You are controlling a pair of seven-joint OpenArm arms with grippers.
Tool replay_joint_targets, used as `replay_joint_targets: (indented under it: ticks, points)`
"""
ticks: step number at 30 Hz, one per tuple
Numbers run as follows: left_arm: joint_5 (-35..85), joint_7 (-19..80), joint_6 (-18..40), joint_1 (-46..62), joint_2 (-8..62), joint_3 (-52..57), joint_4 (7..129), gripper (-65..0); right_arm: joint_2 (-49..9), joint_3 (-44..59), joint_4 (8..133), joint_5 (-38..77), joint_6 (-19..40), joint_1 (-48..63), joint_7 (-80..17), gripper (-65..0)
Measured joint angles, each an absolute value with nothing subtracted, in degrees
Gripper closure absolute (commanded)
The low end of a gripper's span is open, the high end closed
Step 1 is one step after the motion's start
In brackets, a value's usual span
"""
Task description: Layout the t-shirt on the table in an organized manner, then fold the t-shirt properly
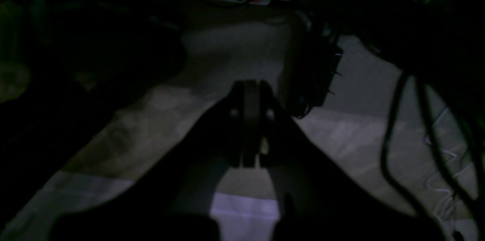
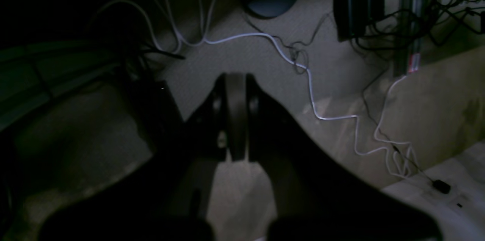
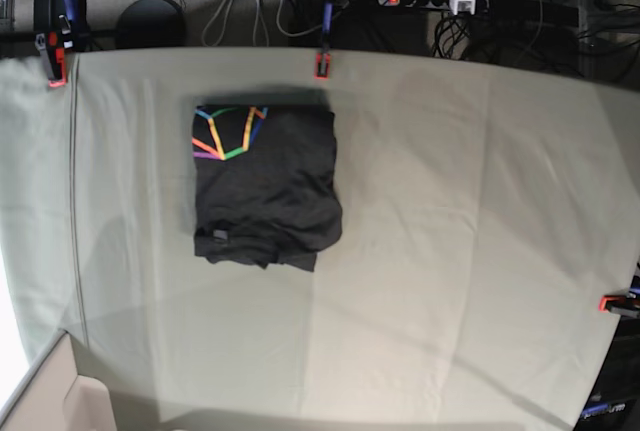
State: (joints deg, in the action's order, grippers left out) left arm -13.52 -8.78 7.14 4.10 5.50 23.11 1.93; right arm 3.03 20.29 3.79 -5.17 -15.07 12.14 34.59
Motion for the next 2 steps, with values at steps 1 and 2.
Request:
replay_joint_targets:
  ticks: [1, 2]
  points:
    - [-13.5, -8.8, 7.2, 4.1, 5.4, 23.1, 2.0, 0.0, 3.0, 20.3, 3.7, -5.2, -15.1, 12.2, 34.6, 0.0]
    - [-13.5, -8.8, 7.2, 4.1, 5.4, 23.1, 2.0, 0.0, 3.1, 20.3, 3.6, -5.2, -15.1, 12.2, 34.6, 0.0]
